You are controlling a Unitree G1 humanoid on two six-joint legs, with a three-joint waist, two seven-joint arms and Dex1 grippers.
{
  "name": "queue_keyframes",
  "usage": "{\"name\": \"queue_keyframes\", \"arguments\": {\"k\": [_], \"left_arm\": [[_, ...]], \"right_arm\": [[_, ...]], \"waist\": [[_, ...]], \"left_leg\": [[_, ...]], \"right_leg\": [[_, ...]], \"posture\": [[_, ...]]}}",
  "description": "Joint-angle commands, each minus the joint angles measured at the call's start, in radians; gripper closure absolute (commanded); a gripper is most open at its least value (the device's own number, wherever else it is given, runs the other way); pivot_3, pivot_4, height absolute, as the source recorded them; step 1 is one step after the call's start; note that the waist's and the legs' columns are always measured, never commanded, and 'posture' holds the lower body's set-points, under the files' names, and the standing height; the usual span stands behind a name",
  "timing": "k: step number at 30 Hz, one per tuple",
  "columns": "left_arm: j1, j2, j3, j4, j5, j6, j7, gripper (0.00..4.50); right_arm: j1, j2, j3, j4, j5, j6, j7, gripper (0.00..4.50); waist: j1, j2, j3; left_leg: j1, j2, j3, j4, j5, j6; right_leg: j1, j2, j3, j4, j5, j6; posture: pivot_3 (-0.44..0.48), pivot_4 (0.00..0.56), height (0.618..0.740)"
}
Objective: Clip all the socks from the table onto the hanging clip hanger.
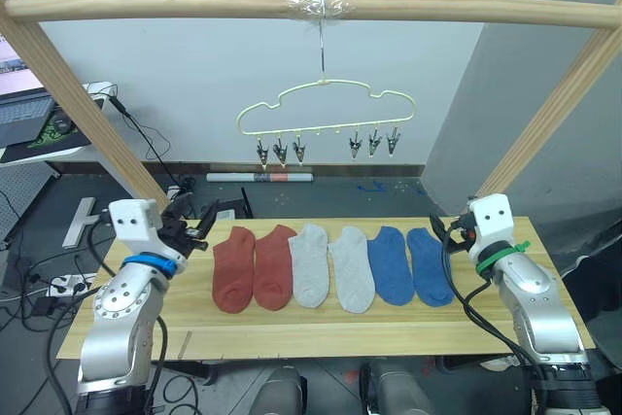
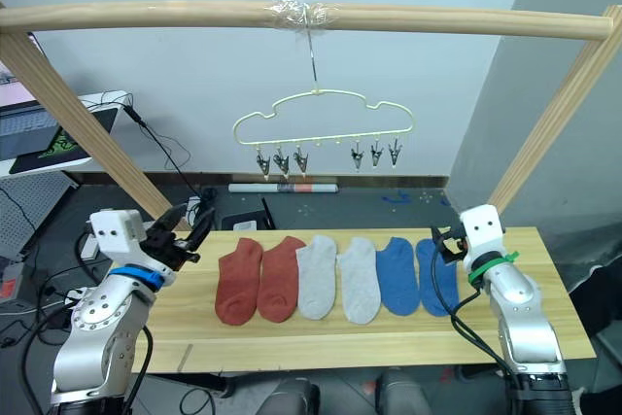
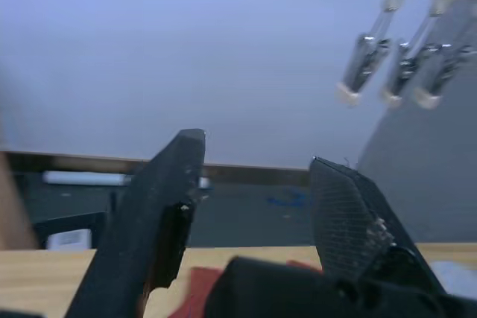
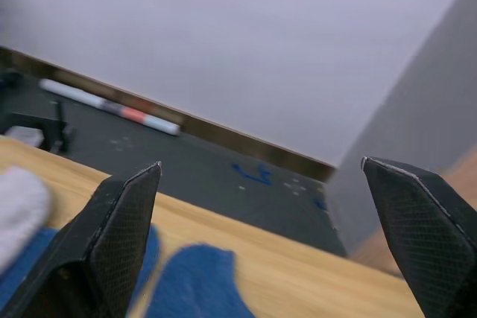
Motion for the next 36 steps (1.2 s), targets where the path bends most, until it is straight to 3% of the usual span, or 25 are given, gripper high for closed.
{"name": "queue_keyframes", "arguments": {"k": [1,14,36], "left_arm": [[-0.07,-0.018,-0.03,-0.025,0.025,-0.004,0.029,1.77],[-0.299,-0.106,-0.142,0.158,0.156,-0.065,0.099,1.77],[-0.485,-0.188,-0.18,0.403,0.29,-0.199,0.22,1.77]], "right_arm": [[-0.052,-0.017,0.05,-0.087,0.071,0.007,0.114,0.0],[-0.24,0.009,0.157,-0.104,0.177,0.048,0.274,0.0],[-0.411,0.045,0.216,-0.151,0.292,0.129,0.353,0.0]], "waist": [[0.0,0.0,0.005],[-0.001,-0.002,0.011],[-0.022,-0.002,0.012]], "left_leg": [[-0.001,0.0,0.0,0.0,0.0,0.0],[-0.003,-0.001,0.0,0.001,0.0,0.0],[-0.004,-0.002,-0.001,0.002,0.0,0.0]], "right_leg": [[-0.001,0.0,0.0,0.0,0.0,0.0],[-0.002,0.0,-0.001,0.0,0.001,0.001],[-0.003,-0.001,-0.001,0.001,0.003,-0.001]], "posture": [[0.003,0.171,0.74],[-0.03,0.182,0.74],[-0.06,0.187,0.74]]}}
